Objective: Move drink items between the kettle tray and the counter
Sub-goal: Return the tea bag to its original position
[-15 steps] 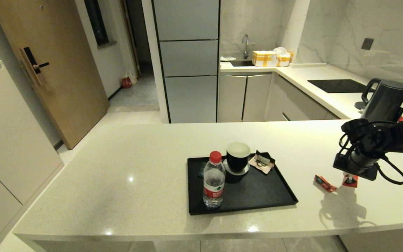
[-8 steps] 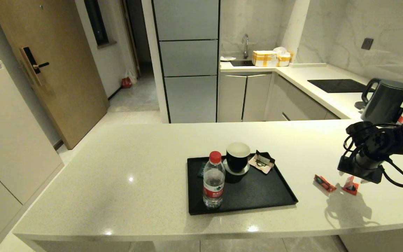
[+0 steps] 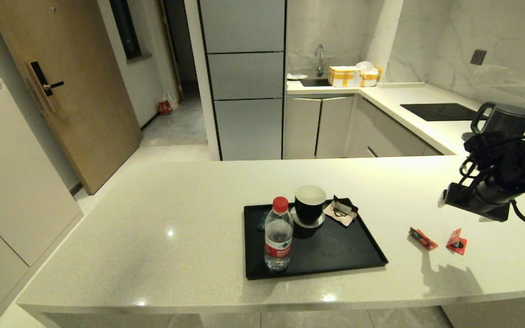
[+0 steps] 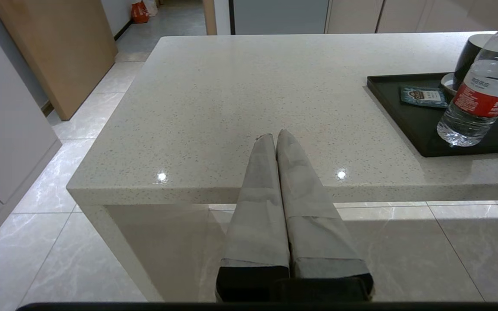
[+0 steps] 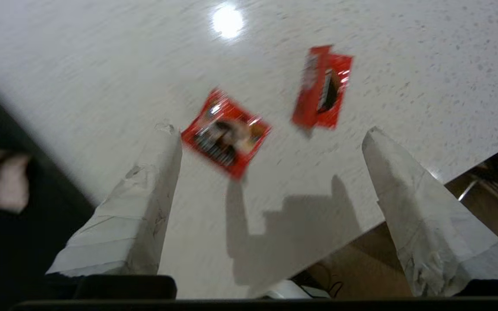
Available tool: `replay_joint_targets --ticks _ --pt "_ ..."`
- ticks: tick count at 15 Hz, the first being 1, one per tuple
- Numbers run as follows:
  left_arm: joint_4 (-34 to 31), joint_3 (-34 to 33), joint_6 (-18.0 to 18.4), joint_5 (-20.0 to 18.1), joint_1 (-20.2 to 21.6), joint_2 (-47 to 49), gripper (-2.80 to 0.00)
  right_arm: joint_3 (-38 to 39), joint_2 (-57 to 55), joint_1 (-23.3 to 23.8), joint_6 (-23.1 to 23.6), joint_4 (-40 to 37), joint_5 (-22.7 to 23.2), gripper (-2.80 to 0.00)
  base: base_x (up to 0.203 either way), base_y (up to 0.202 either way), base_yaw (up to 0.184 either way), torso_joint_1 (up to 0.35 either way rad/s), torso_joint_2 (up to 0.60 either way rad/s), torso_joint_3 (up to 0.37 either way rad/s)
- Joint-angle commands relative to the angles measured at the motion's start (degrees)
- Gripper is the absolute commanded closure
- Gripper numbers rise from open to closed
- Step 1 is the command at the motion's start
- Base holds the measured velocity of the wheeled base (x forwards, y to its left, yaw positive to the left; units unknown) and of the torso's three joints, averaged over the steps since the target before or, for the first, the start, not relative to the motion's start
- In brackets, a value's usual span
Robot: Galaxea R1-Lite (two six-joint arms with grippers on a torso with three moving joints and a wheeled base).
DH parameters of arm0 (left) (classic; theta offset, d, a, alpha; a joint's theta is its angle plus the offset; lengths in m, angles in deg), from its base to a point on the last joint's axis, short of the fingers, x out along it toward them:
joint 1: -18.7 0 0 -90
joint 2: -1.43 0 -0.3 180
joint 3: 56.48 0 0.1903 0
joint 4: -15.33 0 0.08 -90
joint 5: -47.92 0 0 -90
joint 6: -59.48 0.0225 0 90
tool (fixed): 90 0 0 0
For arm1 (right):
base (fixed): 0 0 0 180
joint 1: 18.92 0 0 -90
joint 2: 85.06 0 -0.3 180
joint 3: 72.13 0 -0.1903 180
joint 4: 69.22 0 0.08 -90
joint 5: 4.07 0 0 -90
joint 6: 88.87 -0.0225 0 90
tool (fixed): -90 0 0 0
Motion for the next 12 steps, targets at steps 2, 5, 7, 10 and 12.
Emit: replay_joint_targets --ticks 2,5,7,10,12 --pt "0.00 0.00 0.00 0.02 -0.04 -0.02 0.00 3.29 9.99 -7.51 0.23 -2.01 0.07 0.00 0.000 0.000 0.000 0.000 0.00 0.000" --pt "0.00 0.00 0.00 0.02 -0.04 -0.02 0.00 5.72 15.39 -14.02 0.15 -2.25 -0.07 0.00 0.000 0.000 0.000 0.000 0.00 0.000" --pt "0.00 0.00 0.00 0.02 -0.04 -0.02 0.00 7.08 19.54 -16.79 0.21 -2.63 -0.40 0.00 0.000 0.000 0.000 0.000 0.00 0.000" --pt "0.00 0.00 0.00 0.02 -0.04 -0.02 0.00 7.91 24.26 -18.00 -0.44 -6.73 -1.00 0.00 0.000 0.000 0.000 0.000 0.00 0.000" --pt "0.00 0.00 0.00 0.02 -0.04 -0.02 0.00 9.29 28.40 -18.07 -1.24 -7.72 -1.54 0.00 0.000 0.000 0.000 0.000 0.00 0.000"
